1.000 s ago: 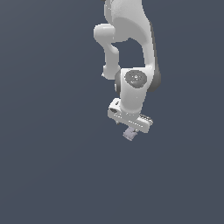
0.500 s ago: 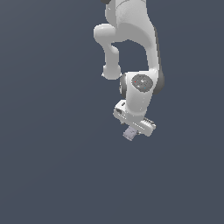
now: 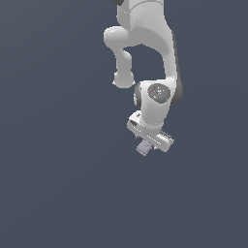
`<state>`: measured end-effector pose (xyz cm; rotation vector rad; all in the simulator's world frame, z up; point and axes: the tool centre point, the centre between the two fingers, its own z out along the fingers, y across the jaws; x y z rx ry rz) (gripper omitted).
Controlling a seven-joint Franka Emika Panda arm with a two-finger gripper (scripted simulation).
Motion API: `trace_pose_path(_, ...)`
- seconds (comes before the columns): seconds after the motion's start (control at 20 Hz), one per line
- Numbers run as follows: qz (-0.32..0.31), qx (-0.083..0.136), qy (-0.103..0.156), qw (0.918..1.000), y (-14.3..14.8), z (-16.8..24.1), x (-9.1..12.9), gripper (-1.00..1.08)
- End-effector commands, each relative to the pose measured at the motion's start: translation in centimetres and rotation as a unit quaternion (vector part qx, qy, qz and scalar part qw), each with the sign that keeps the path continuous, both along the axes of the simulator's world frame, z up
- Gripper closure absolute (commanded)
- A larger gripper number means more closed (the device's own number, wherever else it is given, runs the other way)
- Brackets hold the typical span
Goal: Pick up the object and move it to a goal position.
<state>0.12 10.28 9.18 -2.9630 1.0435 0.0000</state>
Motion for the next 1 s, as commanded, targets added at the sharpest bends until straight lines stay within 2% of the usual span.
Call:
trace_pose_path(0.0, 0.000, 0.000, 0.000, 1.0000, 0.0, -0.3, 0.0, -0.92)
trace_pose_path(0.45, -0.002, 0.000, 0.000, 1.0000, 0.0, -4.3, -0.1, -0.92)
trace_pose_path(0.7, -0.002, 0.000, 0.000, 1.0000, 0.0, -5.0, 0.0, -0.92)
trace_pose_path(0.75, -0.002, 0.000, 0.000, 1.0000, 0.0, -5.0, 0.0, 1.08)
trace_pose_path(0.95, -0.002, 0.000, 0.000, 1.0000, 0.0, -5.0, 0.0, 1.08)
